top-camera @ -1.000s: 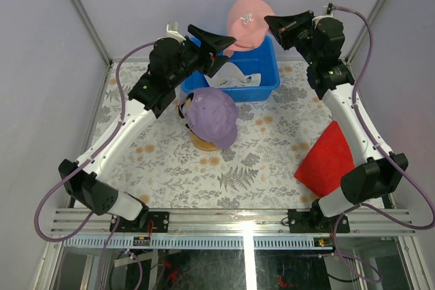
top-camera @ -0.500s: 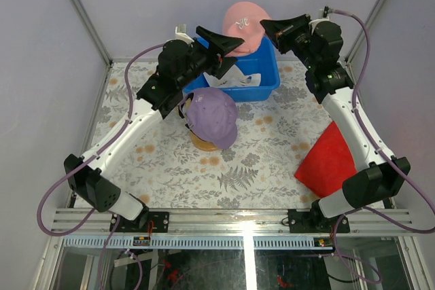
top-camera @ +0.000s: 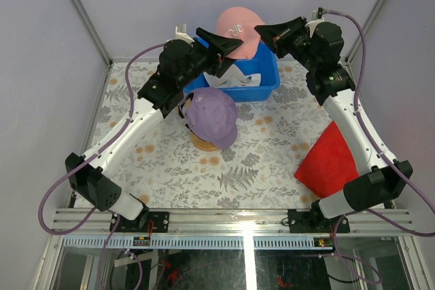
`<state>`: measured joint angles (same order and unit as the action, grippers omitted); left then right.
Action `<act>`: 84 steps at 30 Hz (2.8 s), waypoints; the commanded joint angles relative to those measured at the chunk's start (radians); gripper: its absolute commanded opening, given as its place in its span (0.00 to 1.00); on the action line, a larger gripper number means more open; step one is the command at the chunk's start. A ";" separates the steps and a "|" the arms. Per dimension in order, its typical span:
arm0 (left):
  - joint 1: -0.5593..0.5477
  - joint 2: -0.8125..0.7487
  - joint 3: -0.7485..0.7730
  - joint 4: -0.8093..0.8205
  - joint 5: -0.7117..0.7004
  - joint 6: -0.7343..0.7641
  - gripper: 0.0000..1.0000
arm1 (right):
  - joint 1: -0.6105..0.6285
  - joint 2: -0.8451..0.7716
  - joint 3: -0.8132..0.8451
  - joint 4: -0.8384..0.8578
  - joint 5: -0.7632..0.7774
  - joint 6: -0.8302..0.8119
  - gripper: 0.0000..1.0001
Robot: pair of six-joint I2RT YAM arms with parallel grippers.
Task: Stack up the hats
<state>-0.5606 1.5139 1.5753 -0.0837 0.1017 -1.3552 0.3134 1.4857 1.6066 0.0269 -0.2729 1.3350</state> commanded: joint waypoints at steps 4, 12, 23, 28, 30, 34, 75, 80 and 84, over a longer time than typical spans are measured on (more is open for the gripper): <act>0.036 0.007 0.023 0.023 -0.008 0.031 0.39 | 0.008 -0.103 -0.016 0.018 -0.073 0.015 0.00; 0.129 0.023 -0.021 0.131 0.195 0.057 0.07 | 0.009 -0.115 0.014 -0.076 -0.098 -0.133 0.14; 0.230 0.194 0.095 0.324 0.785 0.049 0.03 | -0.038 -0.025 0.276 -0.501 -0.213 -0.758 0.53; 0.229 0.207 0.046 0.536 0.916 -0.061 0.01 | -0.209 0.010 0.271 -0.502 -0.447 -0.817 0.57; 0.227 0.219 0.024 0.688 0.970 -0.159 0.00 | -0.258 0.019 0.250 -0.477 -0.505 -0.820 0.58; 0.220 0.230 0.010 0.874 1.057 -0.267 0.00 | -0.314 0.050 0.237 -0.433 -0.578 -0.817 0.66; 0.201 0.168 0.013 0.394 1.180 0.141 0.00 | -0.311 0.111 -0.198 0.700 -1.076 0.018 0.36; 0.222 0.169 0.018 0.379 1.172 0.146 0.00 | -0.300 0.075 -0.240 0.695 -1.084 0.010 0.32; 0.235 0.168 0.020 0.365 1.169 0.156 0.00 | -0.290 0.053 -0.250 0.646 -1.086 -0.024 0.25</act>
<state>-0.3454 1.6783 1.5543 0.2924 1.3022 -1.2282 -0.0059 1.6047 1.3598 0.6640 -1.3113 1.3334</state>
